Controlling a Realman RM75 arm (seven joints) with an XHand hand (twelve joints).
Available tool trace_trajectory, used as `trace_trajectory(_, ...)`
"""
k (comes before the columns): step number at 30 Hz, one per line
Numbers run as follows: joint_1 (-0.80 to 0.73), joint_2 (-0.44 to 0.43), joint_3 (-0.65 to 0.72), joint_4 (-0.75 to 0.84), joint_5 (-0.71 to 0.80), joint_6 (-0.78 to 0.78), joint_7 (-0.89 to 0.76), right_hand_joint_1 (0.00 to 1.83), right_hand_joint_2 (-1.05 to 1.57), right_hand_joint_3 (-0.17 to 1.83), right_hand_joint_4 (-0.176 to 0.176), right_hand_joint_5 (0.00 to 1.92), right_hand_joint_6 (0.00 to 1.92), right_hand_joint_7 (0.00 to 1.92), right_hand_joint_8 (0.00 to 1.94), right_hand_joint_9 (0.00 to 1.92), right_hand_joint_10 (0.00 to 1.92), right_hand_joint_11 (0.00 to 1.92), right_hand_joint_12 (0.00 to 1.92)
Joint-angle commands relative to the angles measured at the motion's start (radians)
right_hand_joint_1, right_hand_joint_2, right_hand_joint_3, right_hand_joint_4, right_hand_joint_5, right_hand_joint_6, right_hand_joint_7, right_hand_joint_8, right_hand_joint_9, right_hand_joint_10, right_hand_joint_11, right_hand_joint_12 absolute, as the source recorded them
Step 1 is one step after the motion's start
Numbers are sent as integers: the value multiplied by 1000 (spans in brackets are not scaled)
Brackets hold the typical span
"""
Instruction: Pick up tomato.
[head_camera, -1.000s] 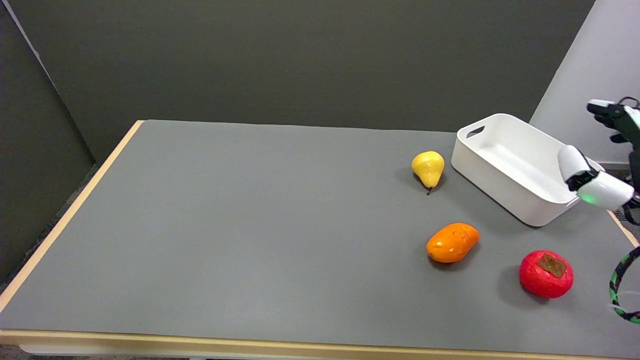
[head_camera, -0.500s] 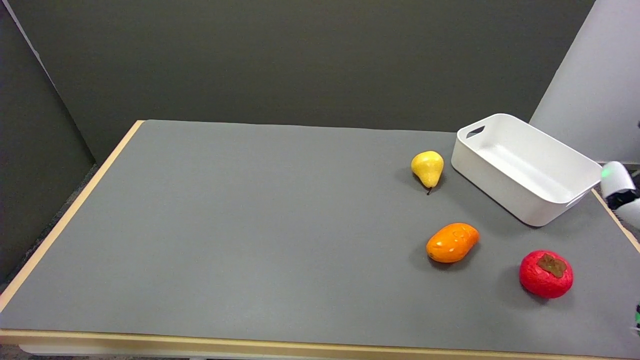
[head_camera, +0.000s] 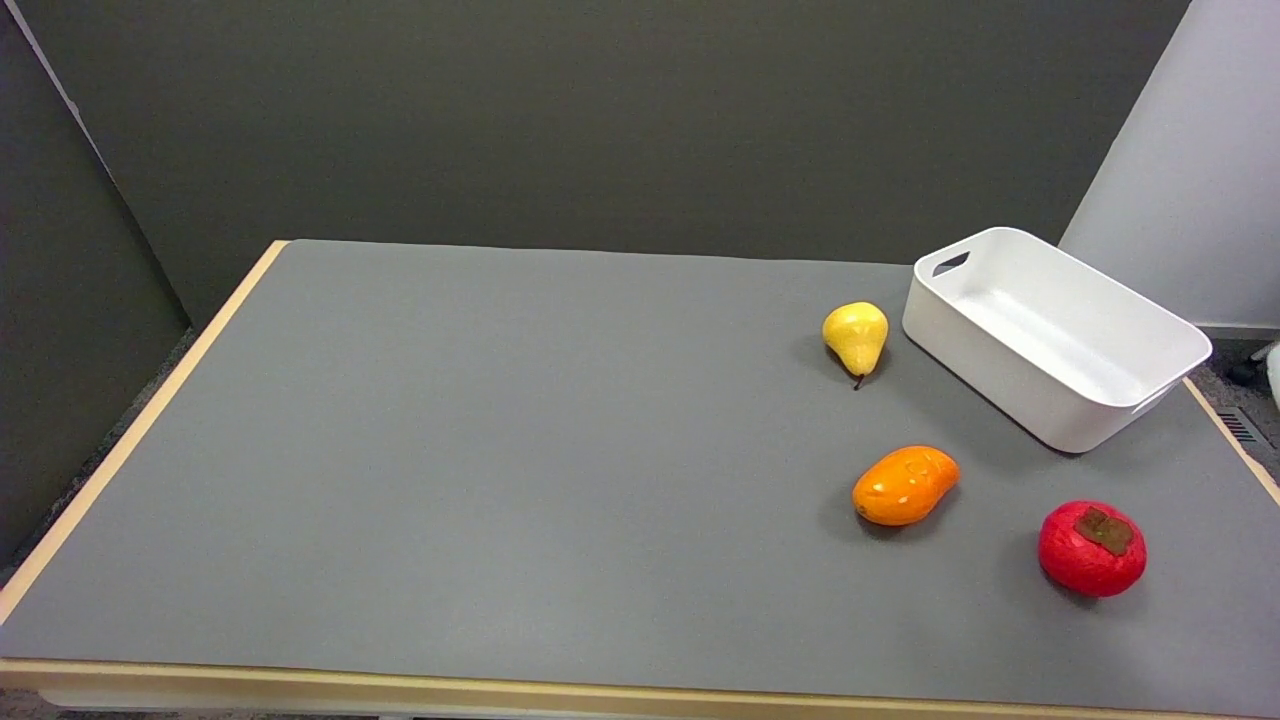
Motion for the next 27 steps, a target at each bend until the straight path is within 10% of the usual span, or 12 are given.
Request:
trace_trajectory(1,5,85,308,-519,-434,-59,670,285,604,945,154,266,566,375,431,301,689,221,1312)
trace_trajectory(14,113,314,334,-1170,-448,460,948,336,609,864,116,279,533,393,387,271,763,212,1378)
trace_trajectory(27,56,336,334,-998,-634,586,1070,339,612,867,121,298,570,431,429,313,814,256,1426)
